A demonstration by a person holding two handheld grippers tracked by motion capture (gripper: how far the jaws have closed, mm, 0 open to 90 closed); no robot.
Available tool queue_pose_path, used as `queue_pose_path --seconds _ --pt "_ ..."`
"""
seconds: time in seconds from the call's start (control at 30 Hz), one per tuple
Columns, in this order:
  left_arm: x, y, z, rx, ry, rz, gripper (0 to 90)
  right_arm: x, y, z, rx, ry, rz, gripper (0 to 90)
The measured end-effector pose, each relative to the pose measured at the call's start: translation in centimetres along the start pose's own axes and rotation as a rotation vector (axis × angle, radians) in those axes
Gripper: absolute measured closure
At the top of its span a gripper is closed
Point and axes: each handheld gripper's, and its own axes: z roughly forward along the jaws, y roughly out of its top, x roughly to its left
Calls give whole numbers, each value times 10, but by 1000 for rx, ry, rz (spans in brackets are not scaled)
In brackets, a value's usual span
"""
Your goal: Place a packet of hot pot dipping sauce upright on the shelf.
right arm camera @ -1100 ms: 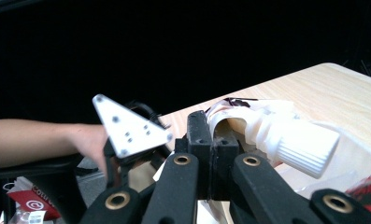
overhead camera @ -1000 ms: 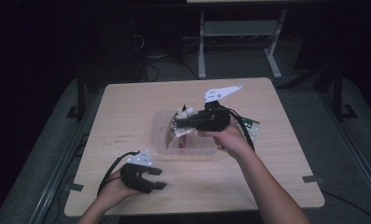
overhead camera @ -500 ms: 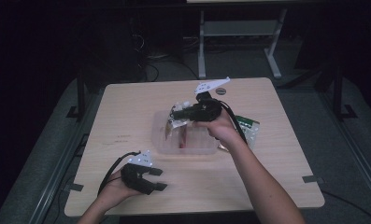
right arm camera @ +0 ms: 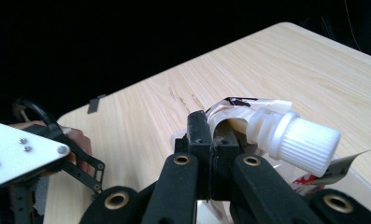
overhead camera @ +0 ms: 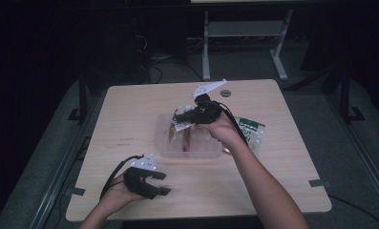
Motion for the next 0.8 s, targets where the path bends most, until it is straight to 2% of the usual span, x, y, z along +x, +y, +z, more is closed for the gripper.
queue_pose_path --seconds 0.17,0.43,0.7,0.8 --pt "0 0 0 1 -1 0 382 -2 -1 4 16 -4 -7 894" --pt "0 0 0 11 -2 5 381 -4 -3 9 19 -11 8 889" --pt "0 0 1 14 -5 3 381 -4 -7 20 51 -18 16 865" --pt "0 0 1 15 -6 4 381 -5 -7 21 28 -8 21 859"
